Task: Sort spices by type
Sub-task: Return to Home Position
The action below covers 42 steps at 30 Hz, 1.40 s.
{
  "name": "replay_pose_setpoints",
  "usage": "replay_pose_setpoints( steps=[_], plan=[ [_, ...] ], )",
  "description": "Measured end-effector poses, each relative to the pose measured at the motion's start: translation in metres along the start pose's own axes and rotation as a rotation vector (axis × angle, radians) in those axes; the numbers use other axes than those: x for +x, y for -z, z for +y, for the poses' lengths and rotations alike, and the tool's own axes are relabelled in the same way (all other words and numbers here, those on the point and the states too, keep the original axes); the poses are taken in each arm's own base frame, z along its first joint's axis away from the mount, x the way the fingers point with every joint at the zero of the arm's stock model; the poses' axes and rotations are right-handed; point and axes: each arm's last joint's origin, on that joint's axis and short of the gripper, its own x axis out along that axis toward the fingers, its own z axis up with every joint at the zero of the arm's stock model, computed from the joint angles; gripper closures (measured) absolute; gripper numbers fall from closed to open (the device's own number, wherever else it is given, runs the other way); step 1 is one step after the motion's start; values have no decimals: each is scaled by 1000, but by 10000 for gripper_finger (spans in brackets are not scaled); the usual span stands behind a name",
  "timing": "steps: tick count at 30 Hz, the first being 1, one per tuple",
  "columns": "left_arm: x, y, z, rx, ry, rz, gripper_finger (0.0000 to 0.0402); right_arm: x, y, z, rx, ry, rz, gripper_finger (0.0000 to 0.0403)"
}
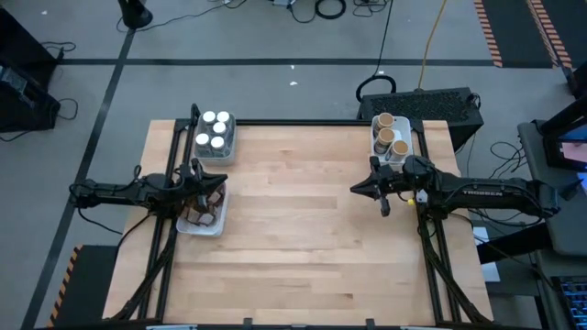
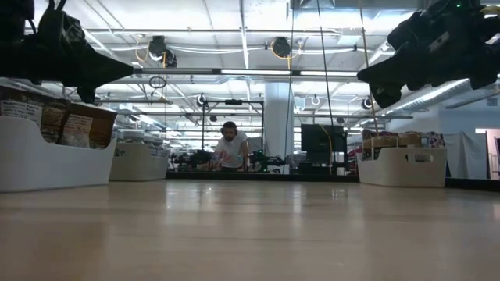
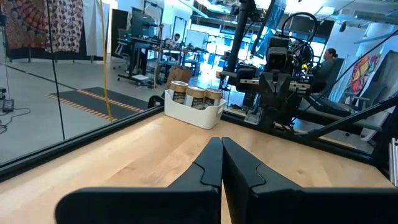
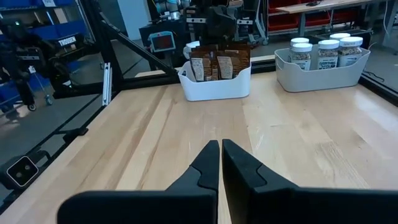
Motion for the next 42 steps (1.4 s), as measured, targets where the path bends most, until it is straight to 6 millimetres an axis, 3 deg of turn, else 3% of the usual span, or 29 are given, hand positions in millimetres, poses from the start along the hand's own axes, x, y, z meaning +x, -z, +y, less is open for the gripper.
replay_pose_setpoints(
  steps=[30,32,36,42],
  plan=[
    [0,0,0,0,-3,1,395,0,0,1,-2,-4,0,403],
    [0,0,0,0,-3,1,395,0,0,4,44,-21,8,403],
    [0,1,0,1,-3,2,395,-8,1,20,-38,-108,28,403],
    [0,1,0,1,-3,2,395,-21,-9,38,-113,-217,-84,403]
  ],
)
